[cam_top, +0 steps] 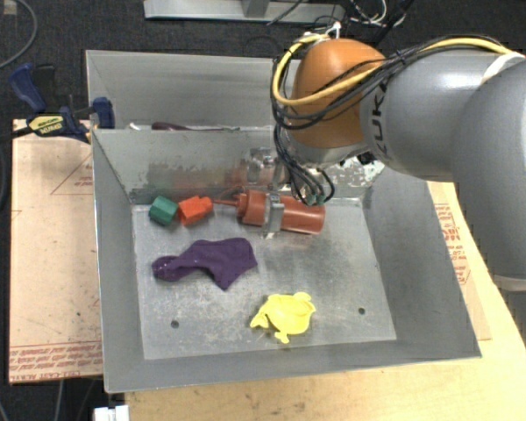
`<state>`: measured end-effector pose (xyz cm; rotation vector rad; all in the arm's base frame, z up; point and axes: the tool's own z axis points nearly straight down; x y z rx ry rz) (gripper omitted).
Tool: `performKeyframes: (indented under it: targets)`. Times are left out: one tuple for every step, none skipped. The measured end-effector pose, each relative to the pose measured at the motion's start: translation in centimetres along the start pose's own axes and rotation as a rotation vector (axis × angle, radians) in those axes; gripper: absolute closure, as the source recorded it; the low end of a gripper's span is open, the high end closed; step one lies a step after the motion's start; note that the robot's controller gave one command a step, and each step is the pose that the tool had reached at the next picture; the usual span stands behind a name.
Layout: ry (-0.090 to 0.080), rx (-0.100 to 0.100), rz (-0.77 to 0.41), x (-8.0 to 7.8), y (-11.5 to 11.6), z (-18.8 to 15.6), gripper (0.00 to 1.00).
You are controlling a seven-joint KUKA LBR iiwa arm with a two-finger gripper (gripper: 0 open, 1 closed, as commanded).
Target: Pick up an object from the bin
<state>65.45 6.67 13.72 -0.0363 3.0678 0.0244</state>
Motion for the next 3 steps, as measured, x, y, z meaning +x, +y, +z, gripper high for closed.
performKeyframes:
  targets:
    - [0.005, 0.001, 0.014, 0.9, -3.9, 5.9, 1.0]
    - [0.005, 0.001, 0.015, 0.9, -3.9, 5.9, 1.0]
    - [0.002, 0.001, -0.028, -0.9, -4.7, -14.5, 1.0]
